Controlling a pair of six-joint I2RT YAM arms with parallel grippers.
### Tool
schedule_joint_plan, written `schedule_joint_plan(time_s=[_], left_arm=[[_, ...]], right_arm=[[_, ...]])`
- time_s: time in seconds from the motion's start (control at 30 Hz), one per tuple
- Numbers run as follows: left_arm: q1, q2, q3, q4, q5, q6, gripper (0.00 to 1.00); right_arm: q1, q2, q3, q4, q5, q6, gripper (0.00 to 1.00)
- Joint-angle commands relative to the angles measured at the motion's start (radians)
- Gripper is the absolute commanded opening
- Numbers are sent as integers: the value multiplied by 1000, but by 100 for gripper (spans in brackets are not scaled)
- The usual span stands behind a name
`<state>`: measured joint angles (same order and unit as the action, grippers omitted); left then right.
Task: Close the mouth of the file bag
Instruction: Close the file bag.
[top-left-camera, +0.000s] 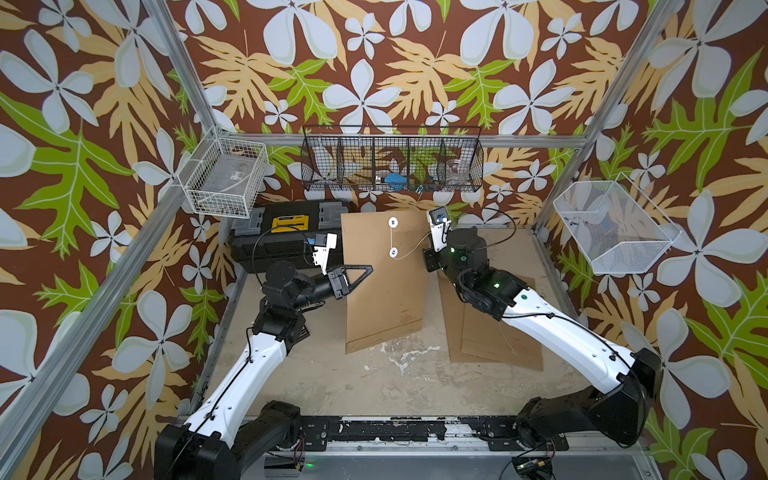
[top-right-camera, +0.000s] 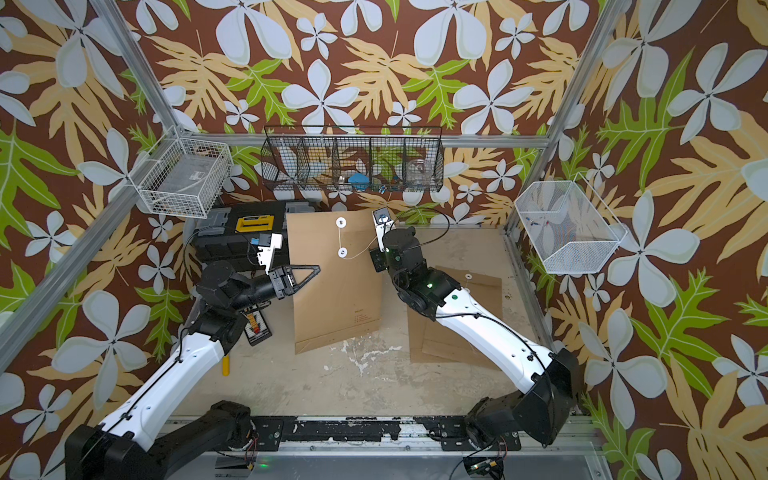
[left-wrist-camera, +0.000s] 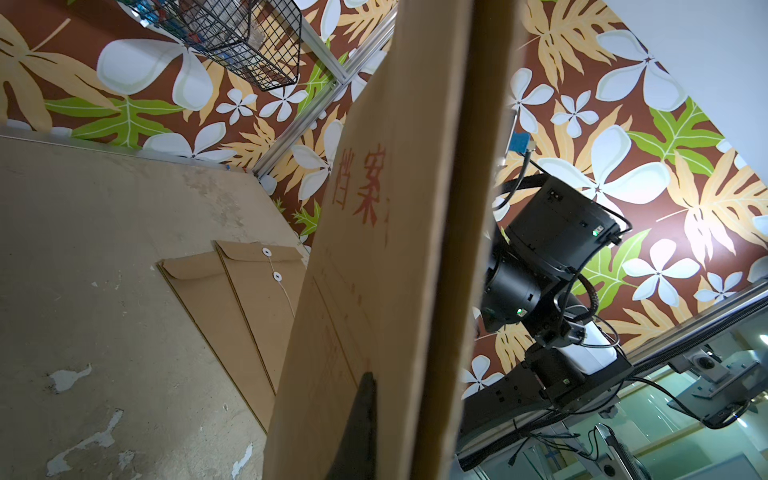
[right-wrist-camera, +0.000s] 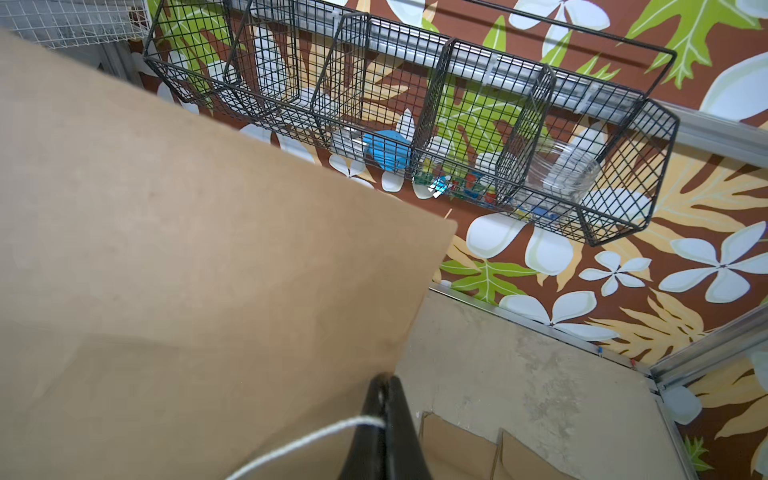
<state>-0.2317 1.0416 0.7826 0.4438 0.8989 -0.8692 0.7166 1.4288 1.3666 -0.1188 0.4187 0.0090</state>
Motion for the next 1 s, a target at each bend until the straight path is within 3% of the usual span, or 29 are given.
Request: schedule_joint_plan(time_s=[0.0,0.37,0.97], left_arm=[[2,-5,-7,12,24,7,0],[2,13,0,-7,14,13,0],[-10,-22,-27,-17,66,25,0]], right_arm=[[10,-12,14,27,55,-28,0],[83,-68,-26,12,144,-44,0],[85,-12,19,119,217,-240,0]])
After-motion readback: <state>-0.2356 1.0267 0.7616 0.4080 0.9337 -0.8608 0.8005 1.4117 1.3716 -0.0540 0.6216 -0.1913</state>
